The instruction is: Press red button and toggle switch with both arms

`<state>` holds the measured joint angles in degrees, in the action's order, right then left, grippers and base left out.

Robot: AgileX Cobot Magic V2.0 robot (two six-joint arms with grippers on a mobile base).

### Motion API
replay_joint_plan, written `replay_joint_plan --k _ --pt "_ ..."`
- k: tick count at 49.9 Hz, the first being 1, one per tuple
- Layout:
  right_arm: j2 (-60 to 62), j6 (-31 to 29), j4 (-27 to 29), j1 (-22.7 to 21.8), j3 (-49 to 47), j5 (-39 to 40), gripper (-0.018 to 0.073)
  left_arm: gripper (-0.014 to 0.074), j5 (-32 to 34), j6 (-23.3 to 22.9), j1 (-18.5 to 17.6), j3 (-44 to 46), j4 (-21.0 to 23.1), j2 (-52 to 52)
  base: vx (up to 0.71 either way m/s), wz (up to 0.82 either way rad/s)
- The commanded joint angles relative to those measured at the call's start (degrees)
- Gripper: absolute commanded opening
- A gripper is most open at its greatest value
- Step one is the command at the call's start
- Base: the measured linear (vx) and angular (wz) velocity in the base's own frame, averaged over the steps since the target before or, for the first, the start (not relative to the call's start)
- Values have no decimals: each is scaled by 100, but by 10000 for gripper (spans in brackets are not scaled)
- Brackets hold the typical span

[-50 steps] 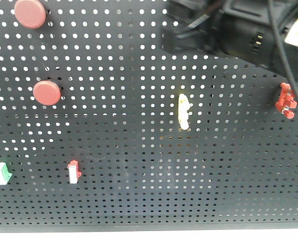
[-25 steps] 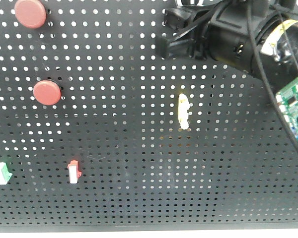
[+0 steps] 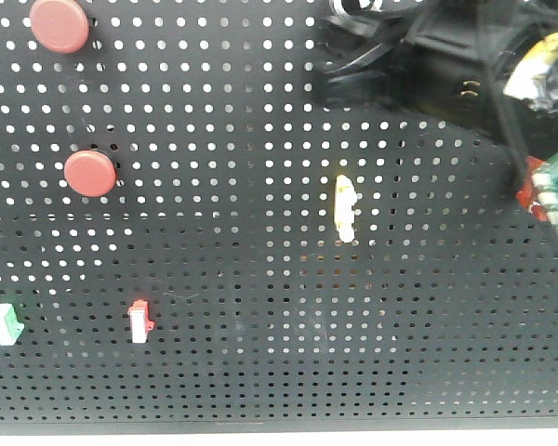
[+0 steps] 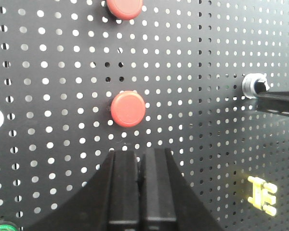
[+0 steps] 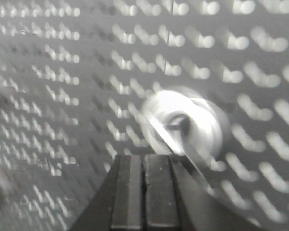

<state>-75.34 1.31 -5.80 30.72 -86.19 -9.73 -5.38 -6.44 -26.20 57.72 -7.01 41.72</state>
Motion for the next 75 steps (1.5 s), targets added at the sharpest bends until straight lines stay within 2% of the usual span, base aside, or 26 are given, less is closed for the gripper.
replay_joint_plan --k 1,10,17,32,67,72,73,75 --pt "285 84 -117 -423 -224 537 0 0 495 -2 -13 137 10 5 0 0" --pt "430 77 -124 -310 -224 390 0 0 635 -2 -13 137 10 9 0 0" --pt "725 46 -150 -154 -201 -84 0 0 635 -2 -13 137 10 9 0 0" --pt "1314 42 -155 -164 -201 -628 0 2 605 -2 -13 137 22 9 0 0" --pt "1315 60 -150 -164 -201 -644 0 2 613 -2 -13 59 22 -19 0 0" --pt "1315 60 -150 -164 -201 -644 0 2 589 259 249 -300 -81 -273 0 0" --pt "1315 60 -150 -164 -201 -644 0 2 625 456 860 -1005 -81 -730 0 0" --pt "1315 60 -150 -164 -201 -644 0 2 625 462 1153 -1380 -81 -972 0 0"
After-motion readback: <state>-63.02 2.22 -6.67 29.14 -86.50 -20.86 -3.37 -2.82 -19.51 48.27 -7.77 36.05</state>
